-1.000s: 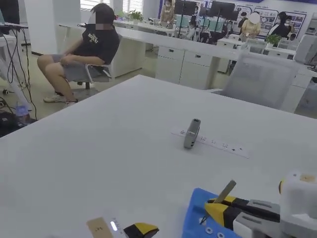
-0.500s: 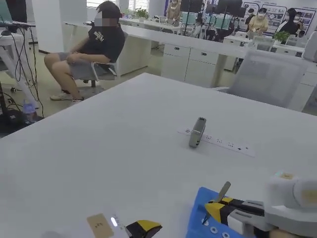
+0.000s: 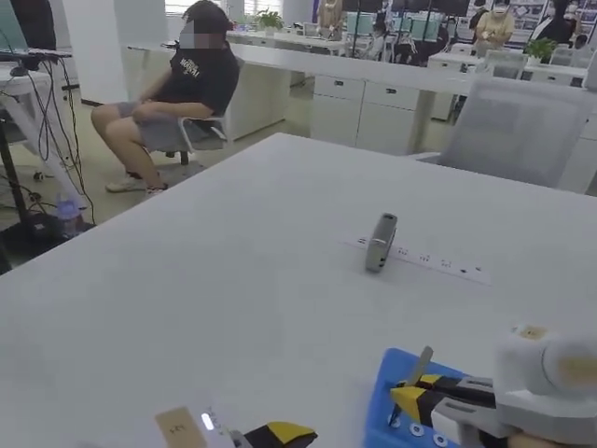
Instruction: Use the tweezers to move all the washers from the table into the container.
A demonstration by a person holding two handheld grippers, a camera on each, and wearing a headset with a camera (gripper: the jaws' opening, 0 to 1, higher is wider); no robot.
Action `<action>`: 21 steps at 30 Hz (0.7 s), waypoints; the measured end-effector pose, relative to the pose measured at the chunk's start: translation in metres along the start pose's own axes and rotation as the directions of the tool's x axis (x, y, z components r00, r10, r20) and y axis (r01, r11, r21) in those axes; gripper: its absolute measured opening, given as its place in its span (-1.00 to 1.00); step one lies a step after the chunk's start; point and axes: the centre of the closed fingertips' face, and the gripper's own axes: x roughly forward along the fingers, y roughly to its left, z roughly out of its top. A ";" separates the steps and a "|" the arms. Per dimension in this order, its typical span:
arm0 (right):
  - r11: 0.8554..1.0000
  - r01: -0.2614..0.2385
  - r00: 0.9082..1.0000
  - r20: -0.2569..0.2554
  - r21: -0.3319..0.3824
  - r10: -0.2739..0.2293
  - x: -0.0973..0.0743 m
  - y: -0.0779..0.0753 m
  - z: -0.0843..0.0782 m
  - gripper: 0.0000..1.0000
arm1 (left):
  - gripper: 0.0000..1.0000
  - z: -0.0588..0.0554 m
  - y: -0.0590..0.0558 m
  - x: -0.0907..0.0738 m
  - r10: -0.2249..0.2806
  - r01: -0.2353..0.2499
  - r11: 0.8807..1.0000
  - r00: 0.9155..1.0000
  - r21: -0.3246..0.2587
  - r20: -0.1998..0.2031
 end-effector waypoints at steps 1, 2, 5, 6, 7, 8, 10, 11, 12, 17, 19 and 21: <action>1.000 -0.002 1.000 0.001 0.002 0.002 0.000 0.000 0.000 -0.94 | -0.11 0.001 0.000 -0.001 -0.001 0.001 1.000 1.000 -0.008 0.005; 1.000 -0.003 1.000 0.002 0.002 0.003 0.000 0.000 0.000 -0.93 | -0.11 0.006 -0.001 -0.002 -0.013 0.014 1.000 0.999 -0.025 0.031; 1.000 0.005 1.000 0.010 -0.005 -0.005 -0.005 0.001 0.002 -0.92 | -0.15 0.017 -0.004 -0.006 -0.033 0.040 0.997 0.995 -0.072 0.095; 1.000 0.005 1.000 0.016 -0.008 -0.005 -0.006 0.002 0.003 -0.92 | -0.18 0.016 0.000 -0.007 -0.024 0.030 0.997 0.996 -0.071 0.085; 1.000 0.005 1.000 0.028 -0.011 -0.005 -0.010 0.005 0.007 -0.92 | -0.20 0.015 0.002 -0.007 -0.016 0.022 0.997 0.997 -0.075 0.080; 1.000 0.005 0.999 0.034 -0.014 -0.005 -0.013 0.007 0.009 -0.92 | -0.23 0.014 0.004 -0.008 -0.010 0.016 0.997 0.997 -0.075 0.076; 0.999 0.006 0.999 0.048 -0.037 -0.004 -0.022 0.010 0.014 -0.92 | -0.28 0.017 0.002 -0.009 -0.029 0.037 0.995 0.996 -0.092 0.088; 0.999 0.004 0.998 0.058 -0.047 -0.001 -0.028 0.012 0.017 -0.92 | -0.30 0.019 0.000 -0.010 -0.046 0.058 0.992 0.994 -0.115 0.100; 0.999 0.001 0.998 0.066 -0.052 0.002 -0.033 0.014 0.019 -0.93 | -0.31 0.020 0.000 -0.011 -0.052 0.064 0.991 0.993 -0.119 0.102; 0.996 -0.004 0.996 0.089 -0.087 0.012 -0.060 0.028 0.025 -0.93 | -0.35 0.025 -0.002 -0.011 -0.087 0.102 0.985 0.990 -0.138 0.112; 0.996 -0.004 0.995 0.101 -0.089 0.013 -0.072 0.032 0.025 -0.93 | -0.35 0.026 -0.005 -0.010 -0.101 0.116 0.984 0.989 -0.137 0.109; 0.996 -0.010 0.994 0.104 -0.086 0.019 -0.081 0.036 0.023 -0.93 | -0.37 0.027 -0.007 -0.009 -0.120 0.131 0.984 0.988 -0.117 0.097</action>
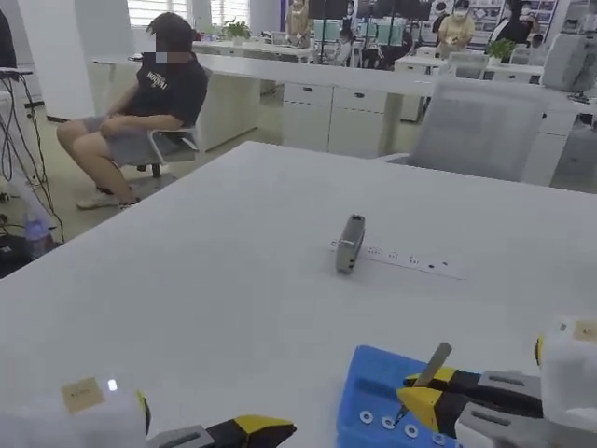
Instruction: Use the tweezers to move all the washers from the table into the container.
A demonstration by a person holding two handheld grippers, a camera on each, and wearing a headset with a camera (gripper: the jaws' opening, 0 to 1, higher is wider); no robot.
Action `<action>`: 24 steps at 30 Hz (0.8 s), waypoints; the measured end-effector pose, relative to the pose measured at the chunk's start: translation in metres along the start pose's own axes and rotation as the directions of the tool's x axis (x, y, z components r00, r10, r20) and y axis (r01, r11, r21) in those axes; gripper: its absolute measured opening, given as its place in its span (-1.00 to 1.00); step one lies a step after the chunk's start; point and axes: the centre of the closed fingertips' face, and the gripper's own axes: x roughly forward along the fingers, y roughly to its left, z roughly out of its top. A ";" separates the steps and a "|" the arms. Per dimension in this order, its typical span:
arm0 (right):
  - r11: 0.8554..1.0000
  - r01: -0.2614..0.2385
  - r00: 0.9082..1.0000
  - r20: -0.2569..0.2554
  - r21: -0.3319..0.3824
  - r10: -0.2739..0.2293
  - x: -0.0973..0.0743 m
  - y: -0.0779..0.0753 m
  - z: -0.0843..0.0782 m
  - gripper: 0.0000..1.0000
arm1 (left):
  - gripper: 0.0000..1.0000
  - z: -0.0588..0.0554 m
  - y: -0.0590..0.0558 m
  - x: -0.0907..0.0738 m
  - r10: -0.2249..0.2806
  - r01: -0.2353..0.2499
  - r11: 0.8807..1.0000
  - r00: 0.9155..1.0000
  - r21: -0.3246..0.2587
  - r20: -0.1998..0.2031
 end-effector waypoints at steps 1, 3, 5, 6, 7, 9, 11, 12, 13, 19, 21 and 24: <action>1.000 -0.001 1.000 -0.001 0.000 0.001 -0.003 0.002 -0.001 -0.93 | -0.39 0.000 -0.001 0.001 -0.008 0.008 1.000 1.000 0.004 -0.005; 1.000 -0.011 1.000 -0.011 -0.001 0.011 -0.011 0.007 -0.005 -0.93 | -0.41 0.003 -0.005 0.003 -0.036 0.036 0.999 0.999 0.012 -0.014; 1.000 -0.015 1.000 -0.016 0.003 0.015 -0.017 0.009 -0.009 -0.93 | -0.46 0.007 -0.012 0.005 -0.086 0.086 0.996 0.996 0.001 -0.012; 1.000 -0.022 0.999 -0.025 0.006 0.022 -0.021 0.012 -0.012 -0.93 | -0.49 0.009 -0.014 0.006 -0.105 0.105 0.994 0.994 -0.003 -0.008; 1.000 -0.027 0.999 -0.030 0.012 0.027 -0.023 0.014 -0.015 -0.93 | -0.54 0.011 -0.017 0.007 -0.126 0.126 0.992 0.992 -0.003 -0.008; 0.999 -0.037 0.999 -0.037 0.020 0.038 -0.027 0.019 -0.020 -0.93 | -0.58 0.012 -0.022 0.010 -0.153 0.154 0.988 0.988 0.009 -0.022; 0.998 -0.053 0.997 -0.047 0.026 0.054 -0.031 0.028 -0.024 -0.93 | -0.58 0.011 -0.028 0.014 -0.183 0.186 0.982 0.981 0.043 -0.056; 0.998 -0.061 0.997 -0.053 0.021 0.062 -0.032 0.032 -0.027 -0.93 | -0.59 0.009 -0.032 0.016 -0.203 0.208 0.976 0.976 0.060 -0.076; 0.997 -0.069 0.996 -0.060 0.021 0.070 -0.033 0.035 -0.030 -0.93 | -0.60 0.010 -0.034 0.018 -0.213 0.218 0.974 0.974 0.066 -0.080; 0.989 -0.150 0.983 -0.113 -0.017 0.147 -0.038 0.063 -0.044 -0.94 | -0.66 0.005 -0.055 0.030 -0.313 0.327 0.942 0.939 0.082 -0.144; 0.985 -0.166 0.978 -0.132 -0.038 0.159 -0.040 0.067 -0.048 -0.94 | -0.68 0.004 -0.058 0.032 -0.322 0.340 0.935 0.933 0.099 -0.159; 0.975 -0.209 0.966 -0.172 -0.078 0.193 -0.042 0.081 -0.055 -0.94 | -0.71 0.000 -0.069 0.039 -0.365 0.393 0.911 0.909 0.124 -0.203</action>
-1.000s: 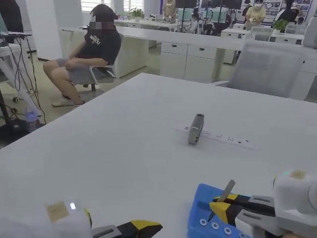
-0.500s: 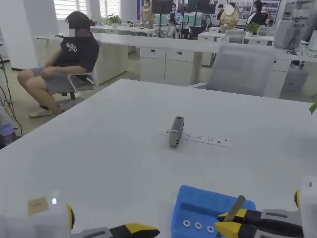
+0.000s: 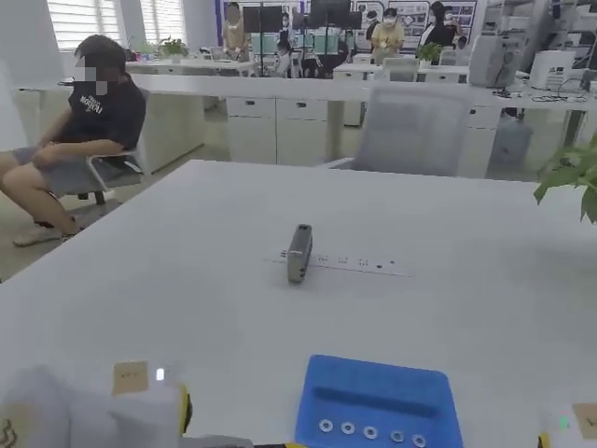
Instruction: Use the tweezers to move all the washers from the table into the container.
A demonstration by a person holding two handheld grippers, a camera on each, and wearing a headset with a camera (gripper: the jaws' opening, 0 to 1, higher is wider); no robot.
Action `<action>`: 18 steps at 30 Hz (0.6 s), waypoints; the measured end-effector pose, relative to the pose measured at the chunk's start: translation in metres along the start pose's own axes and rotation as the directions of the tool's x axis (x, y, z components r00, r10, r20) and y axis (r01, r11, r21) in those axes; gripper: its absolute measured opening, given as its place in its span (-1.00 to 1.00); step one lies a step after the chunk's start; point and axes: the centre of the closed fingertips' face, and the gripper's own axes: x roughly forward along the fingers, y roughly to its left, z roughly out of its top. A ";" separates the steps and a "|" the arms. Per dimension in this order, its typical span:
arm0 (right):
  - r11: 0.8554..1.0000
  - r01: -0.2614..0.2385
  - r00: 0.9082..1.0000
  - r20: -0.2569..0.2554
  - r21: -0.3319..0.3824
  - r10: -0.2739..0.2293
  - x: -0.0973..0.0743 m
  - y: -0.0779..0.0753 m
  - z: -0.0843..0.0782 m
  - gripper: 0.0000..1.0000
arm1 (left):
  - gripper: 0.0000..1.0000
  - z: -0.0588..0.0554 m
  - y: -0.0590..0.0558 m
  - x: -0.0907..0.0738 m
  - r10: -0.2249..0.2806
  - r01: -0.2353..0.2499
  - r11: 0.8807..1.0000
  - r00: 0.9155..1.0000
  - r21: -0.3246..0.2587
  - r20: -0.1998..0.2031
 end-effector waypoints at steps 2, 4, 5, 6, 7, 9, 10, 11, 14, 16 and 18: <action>0.999 -0.028 1.000 -0.014 -0.017 0.028 0.000 0.008 -0.002 -0.94 | -0.72 -0.002 -0.004 0.006 -0.032 0.032 0.999 0.999 0.026 -0.031; 0.998 -0.051 0.998 -0.034 -0.039 0.050 0.001 0.014 -0.005 -0.94 | -0.75 -0.003 -0.008 0.010 -0.060 0.063 0.996 0.997 0.057 -0.055; 0.996 -0.068 0.997 -0.051 -0.059 0.065 0.001 0.019 -0.007 -0.94 | -0.76 -0.003 -0.011 0.014 -0.080 0.085 0.994 0.994 0.068 -0.072; 0.994 -0.078 0.995 -0.065 -0.075 0.073 0.001 0.021 -0.008 -0.94 | -0.78 -0.004 -0.014 0.016 -0.094 0.100 0.992 0.992 0.076 -0.083; 0.992 -0.088 0.994 -0.079 -0.087 0.081 0.001 0.024 -0.010 -0.94 | -0.80 -0.005 -0.017 0.019 -0.115 0.124 0.989 0.988 0.085 -0.101; 0.989 -0.102 0.990 -0.105 -0.108 0.090 0.002 0.029 -0.013 -0.93 | -0.84 -0.009 -0.022 0.024 -0.147 0.163 0.981 0.979 0.106 -0.141; 0.988 -0.105 0.990 -0.109 -0.113 0.093 0.002 0.029 -0.013 -0.93 | -0.86 -0.010 -0.023 0.024 -0.152 0.169 0.979 0.977 0.113 -0.148; 0.986 -0.114 0.988 -0.119 -0.123 0.099 0.002 0.031 -0.014 -0.93 | -0.88 -0.013 -0.025 0.026 -0.164 0.189 0.973 0.971 0.132 -0.176; 0.983 -0.121 0.985 -0.137 -0.139 0.102 0.003 0.033 -0.017 -0.93 | -1.00 -0.021 -0.029 0.030 -0.172 0.223 0.955 0.953 0.195 -0.248; 0.982 -0.122 0.984 -0.151 -0.148 0.099 0.004 0.032 -0.019 -0.93 | -1.00 -0.027 -0.029 0.031 -0.161 0.239 0.941 0.939 0.238 -0.303; 0.979 -0.127 0.980 -0.172 -0.159 0.099 0.004 0.033 -0.024 -0.93 | -1.00 -0.030 -0.028 0.032 -0.151 0.249 0.928 0.932 0.276 -0.330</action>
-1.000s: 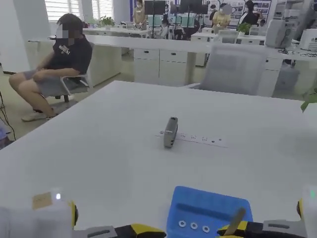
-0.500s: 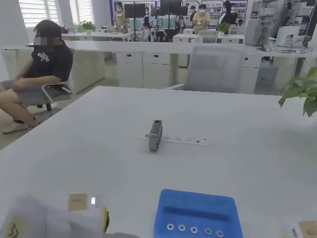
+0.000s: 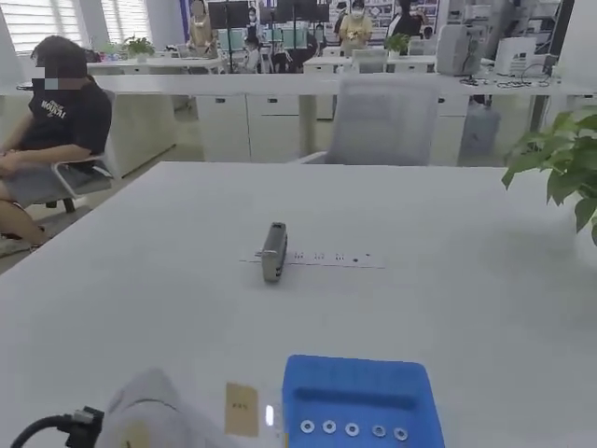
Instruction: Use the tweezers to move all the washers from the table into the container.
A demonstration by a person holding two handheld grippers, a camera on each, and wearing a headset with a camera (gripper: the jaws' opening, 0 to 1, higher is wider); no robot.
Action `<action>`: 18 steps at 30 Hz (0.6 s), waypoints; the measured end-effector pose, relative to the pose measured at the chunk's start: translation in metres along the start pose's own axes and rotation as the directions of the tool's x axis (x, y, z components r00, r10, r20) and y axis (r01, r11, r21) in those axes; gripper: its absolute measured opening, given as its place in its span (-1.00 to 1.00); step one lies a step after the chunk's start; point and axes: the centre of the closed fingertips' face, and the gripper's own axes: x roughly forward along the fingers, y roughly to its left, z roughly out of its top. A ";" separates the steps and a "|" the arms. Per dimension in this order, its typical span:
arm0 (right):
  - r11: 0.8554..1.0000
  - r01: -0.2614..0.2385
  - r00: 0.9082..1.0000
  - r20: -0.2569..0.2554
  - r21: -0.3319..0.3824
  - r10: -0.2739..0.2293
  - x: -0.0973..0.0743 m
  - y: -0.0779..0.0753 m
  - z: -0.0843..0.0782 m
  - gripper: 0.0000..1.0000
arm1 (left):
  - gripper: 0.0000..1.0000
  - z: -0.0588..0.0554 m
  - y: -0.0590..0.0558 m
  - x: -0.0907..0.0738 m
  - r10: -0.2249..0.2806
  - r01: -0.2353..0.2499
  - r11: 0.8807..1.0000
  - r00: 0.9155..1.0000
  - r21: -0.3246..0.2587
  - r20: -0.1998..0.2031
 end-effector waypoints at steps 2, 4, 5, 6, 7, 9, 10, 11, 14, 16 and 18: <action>1.000 -0.003 1.000 -0.012 -0.003 0.003 0.001 0.000 -0.003 -0.93 | -1.00 -0.001 -0.001 0.002 -0.005 0.005 1.000 1.000 0.003 -0.015; 1.000 -0.001 1.000 -0.027 -0.009 0.001 0.001 0.000 -0.006 -0.93 | -1.00 -0.003 -0.001 0.003 -0.011 0.011 1.000 1.000 0.010 -0.027; 1.000 0.001 0.999 -0.033 -0.012 -0.002 0.002 0.000 -0.008 -0.93 | -1.00 -0.005 0.000 0.004 -0.012 0.012 1.000 0.999 0.010 -0.033; 1.000 0.007 0.999 -0.041 -0.014 -0.007 0.002 -0.001 -0.010 -0.93 | -1.00 -0.008 0.000 0.005 -0.014 0.014 1.000 0.999 0.008 -0.045; 1.000 0.011 0.999 -0.046 -0.013 -0.012 0.003 -0.001 -0.012 -0.93 | -1.00 -0.010 0.001 0.005 -0.014 0.014 1.000 0.998 0.008 -0.054; 1.000 0.018 0.999 -0.049 -0.005 -0.018 0.005 -0.003 -0.016 -0.92 | -1.00 -0.015 0.002 0.006 -0.012 0.013 1.000 0.997 0.008 -0.075; 1.000 0.021 0.998 -0.053 0.002 -0.021 0.006 -0.003 -0.019 -0.92 | -1.00 -0.020 0.002 0.006 -0.010 0.012 1.000 0.995 0.013 -0.096; 1.000 0.027 0.998 -0.058 0.002 -0.026 0.008 -0.003 -0.022 -0.92 | -1.00 -0.024 0.003 0.007 -0.008 0.010 1.000 0.994 0.018 -0.110; 0.999 0.045 0.996 -0.076 -0.013 -0.046 0.012 -0.004 -0.028 -0.92 | -1.00 -0.037 0.004 0.009 -0.001 0.007 0.999 0.987 0.041 -0.160; 0.998 0.059 0.994 -0.092 -0.021 -0.060 0.016 -0.005 -0.031 -0.92 | -1.00 -0.044 0.005 0.010 0.004 0.004 0.999 0.984 0.041 -0.179; 0.997 0.070 0.991 -0.113 -0.040 -0.074 0.020 -0.008 -0.034 -0.91 | -1.00 -0.050 0.007 0.011 0.009 -0.001 0.999 0.982 0.038 -0.191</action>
